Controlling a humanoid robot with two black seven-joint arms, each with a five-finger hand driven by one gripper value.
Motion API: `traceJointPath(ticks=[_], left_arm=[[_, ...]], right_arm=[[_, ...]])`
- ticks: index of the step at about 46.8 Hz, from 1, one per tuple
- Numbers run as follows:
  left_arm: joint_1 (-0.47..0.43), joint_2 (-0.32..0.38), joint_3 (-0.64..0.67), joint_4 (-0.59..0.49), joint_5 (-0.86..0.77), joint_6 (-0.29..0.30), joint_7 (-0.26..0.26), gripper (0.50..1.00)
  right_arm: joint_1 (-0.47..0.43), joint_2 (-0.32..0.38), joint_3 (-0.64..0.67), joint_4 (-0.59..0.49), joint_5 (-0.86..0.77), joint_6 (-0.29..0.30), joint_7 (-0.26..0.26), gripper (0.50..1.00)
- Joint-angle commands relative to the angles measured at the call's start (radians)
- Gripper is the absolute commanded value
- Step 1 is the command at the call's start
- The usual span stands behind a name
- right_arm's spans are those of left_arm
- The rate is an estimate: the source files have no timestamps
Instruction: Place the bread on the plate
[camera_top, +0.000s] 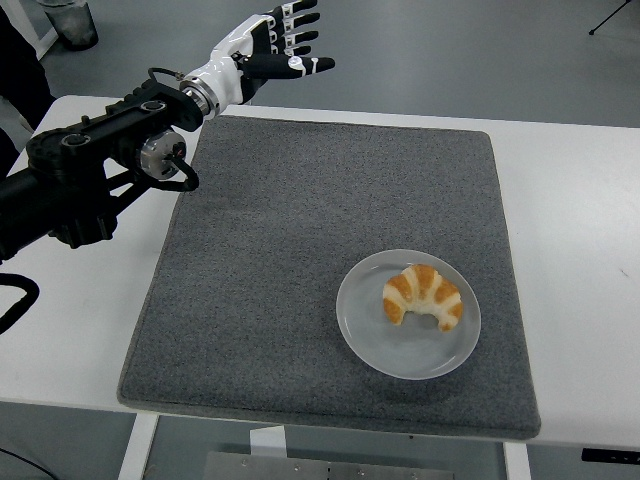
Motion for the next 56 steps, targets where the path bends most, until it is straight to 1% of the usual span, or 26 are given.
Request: traceJointPath(ticks=[1,8,13,15,19,28,33,39,46,51,56], left_arm=[[0.002,0.015,-0.010,0.035,-0.051,-0.033,0.000,0.994],[0.009,0.053,-0.019,0.073,-0.121,-0.071,0.000,0.994],[0.017,0.064,-0.027,0.112,-0.158,-0.088,0.000,0.994],[0.020,0.070,-0.037,0.136,-0.167,-0.105,0.000,0.994],[0.020,0.079,-0.062,0.204,-0.167,-0.148,0.000,0.994],[0.020,0.076,-0.084,0.397,-0.167,-0.261,-0.003,0.994],[0.020,0.076,-0.084,0.457,-0.167,-0.295,-0.006,0.996],[0.038,0.073,-0.084,0.469,-0.167,-0.311,-0.015,0.999],[0.048,0.063,-0.082,0.457,-0.175,-0.314,-0.015,0.999],[0.048,-0.002,-0.084,0.454,-0.200,-0.343,-0.015,0.996],[0.048,-0.049,-0.090,0.452,-0.238,-0.346,-0.015,0.996]], right_arm=[[0.000,0.000,0.000,0.000,0.000,-0.001,0.000,0.952],[0.000,0.000,0.000,0.000,0.000,0.001,0.000,0.952],[0.000,0.000,0.003,0.002,0.000,0.001,0.000,0.952],[0.000,0.000,0.005,0.000,0.000,0.001,0.000,0.952],[0.000,0.000,0.003,0.000,0.000,0.001,0.000,0.952],[0.000,0.000,0.002,0.000,0.002,0.001,0.000,0.952],[0.000,0.000,0.005,0.002,0.002,0.001,0.000,0.952],[0.001,0.000,0.006,0.002,0.002,0.001,0.000,0.952],[0.003,0.000,0.008,0.002,0.002,0.007,0.000,0.952],[0.023,0.000,0.008,0.003,0.002,0.008,0.000,0.954],[0.035,0.000,0.008,0.003,0.003,0.008,0.000,0.954]])
